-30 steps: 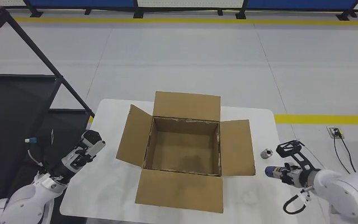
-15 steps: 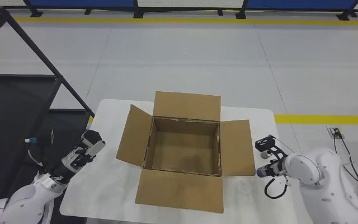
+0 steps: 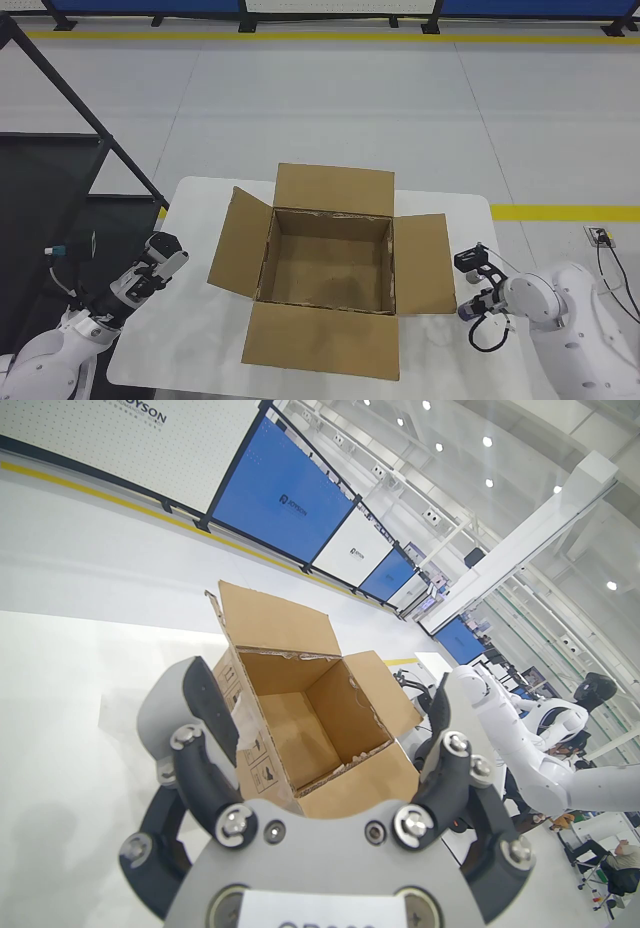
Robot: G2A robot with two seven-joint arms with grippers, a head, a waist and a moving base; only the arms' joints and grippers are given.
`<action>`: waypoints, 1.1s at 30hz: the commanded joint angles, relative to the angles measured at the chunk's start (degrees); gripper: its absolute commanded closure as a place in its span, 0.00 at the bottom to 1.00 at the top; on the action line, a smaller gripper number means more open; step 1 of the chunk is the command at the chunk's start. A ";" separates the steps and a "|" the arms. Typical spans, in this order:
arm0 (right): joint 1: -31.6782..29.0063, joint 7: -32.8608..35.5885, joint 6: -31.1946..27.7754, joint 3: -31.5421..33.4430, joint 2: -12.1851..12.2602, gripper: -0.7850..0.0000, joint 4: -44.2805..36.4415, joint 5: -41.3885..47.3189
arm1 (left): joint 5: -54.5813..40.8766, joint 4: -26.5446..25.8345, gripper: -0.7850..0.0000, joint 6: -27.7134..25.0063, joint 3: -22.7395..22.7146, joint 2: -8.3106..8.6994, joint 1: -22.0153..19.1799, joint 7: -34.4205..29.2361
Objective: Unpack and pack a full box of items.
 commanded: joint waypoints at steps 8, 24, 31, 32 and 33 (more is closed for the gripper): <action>-0.81 -0.81 0.23 0.39 0.56 0.15 -1.34 0.94 | 0.00 0.00 0.00 0.00 0.00 0.00 0.00 0.00; -15.60 -21.26 -10.45 12.83 2.13 0.08 -14.68 18.47 | 0.00 0.00 0.00 0.00 0.00 0.00 0.00 0.00; -15.68 -27.68 -9.54 12.01 2.30 0.27 -12.53 19.08 | 0.00 0.00 0.00 0.00 0.00 0.00 0.00 0.00; -15.55 -28.14 -7.04 12.10 2.28 0.39 -12.74 18.99 | 0.00 0.00 0.00 0.00 0.00 0.00 0.00 0.00; -15.57 -28.98 -5.88 12.13 2.22 0.39 -13.04 20.43 | 0.00 0.00 0.00 0.00 0.00 0.00 0.00 0.00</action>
